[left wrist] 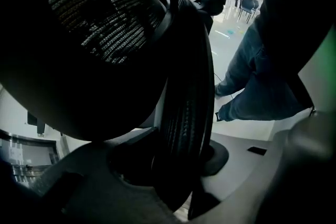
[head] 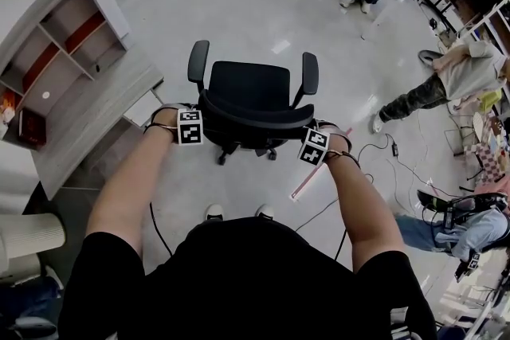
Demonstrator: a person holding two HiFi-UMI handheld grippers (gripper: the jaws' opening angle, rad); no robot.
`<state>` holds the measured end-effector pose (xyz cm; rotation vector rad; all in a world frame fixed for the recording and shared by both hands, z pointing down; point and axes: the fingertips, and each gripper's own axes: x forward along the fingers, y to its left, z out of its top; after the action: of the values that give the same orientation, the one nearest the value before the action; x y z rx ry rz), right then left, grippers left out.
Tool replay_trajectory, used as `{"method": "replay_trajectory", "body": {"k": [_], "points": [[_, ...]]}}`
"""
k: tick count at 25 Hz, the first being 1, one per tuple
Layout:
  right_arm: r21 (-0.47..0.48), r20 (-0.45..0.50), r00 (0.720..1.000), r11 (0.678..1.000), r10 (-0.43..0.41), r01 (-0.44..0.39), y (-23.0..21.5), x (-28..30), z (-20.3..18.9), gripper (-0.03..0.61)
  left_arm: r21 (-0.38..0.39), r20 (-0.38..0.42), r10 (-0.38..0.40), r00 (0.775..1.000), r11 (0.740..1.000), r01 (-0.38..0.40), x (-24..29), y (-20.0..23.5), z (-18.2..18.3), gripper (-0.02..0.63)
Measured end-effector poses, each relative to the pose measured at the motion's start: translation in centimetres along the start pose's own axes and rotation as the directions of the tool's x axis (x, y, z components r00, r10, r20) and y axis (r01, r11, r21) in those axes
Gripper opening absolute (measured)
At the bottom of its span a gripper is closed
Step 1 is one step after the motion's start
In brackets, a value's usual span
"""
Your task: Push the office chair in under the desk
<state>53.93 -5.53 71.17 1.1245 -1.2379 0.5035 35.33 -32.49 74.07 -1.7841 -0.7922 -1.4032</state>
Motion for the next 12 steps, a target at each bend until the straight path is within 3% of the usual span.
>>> {"method": "replay_trajectory", "body": {"k": [12], "points": [[-0.038,-0.012,1.000,0.999,0.004,-0.004,-0.28,0.20,-0.46,0.159,0.005,0.020,0.023,1.000,1.000,-0.023,-0.02,-0.01,0.49,0.147]]}}
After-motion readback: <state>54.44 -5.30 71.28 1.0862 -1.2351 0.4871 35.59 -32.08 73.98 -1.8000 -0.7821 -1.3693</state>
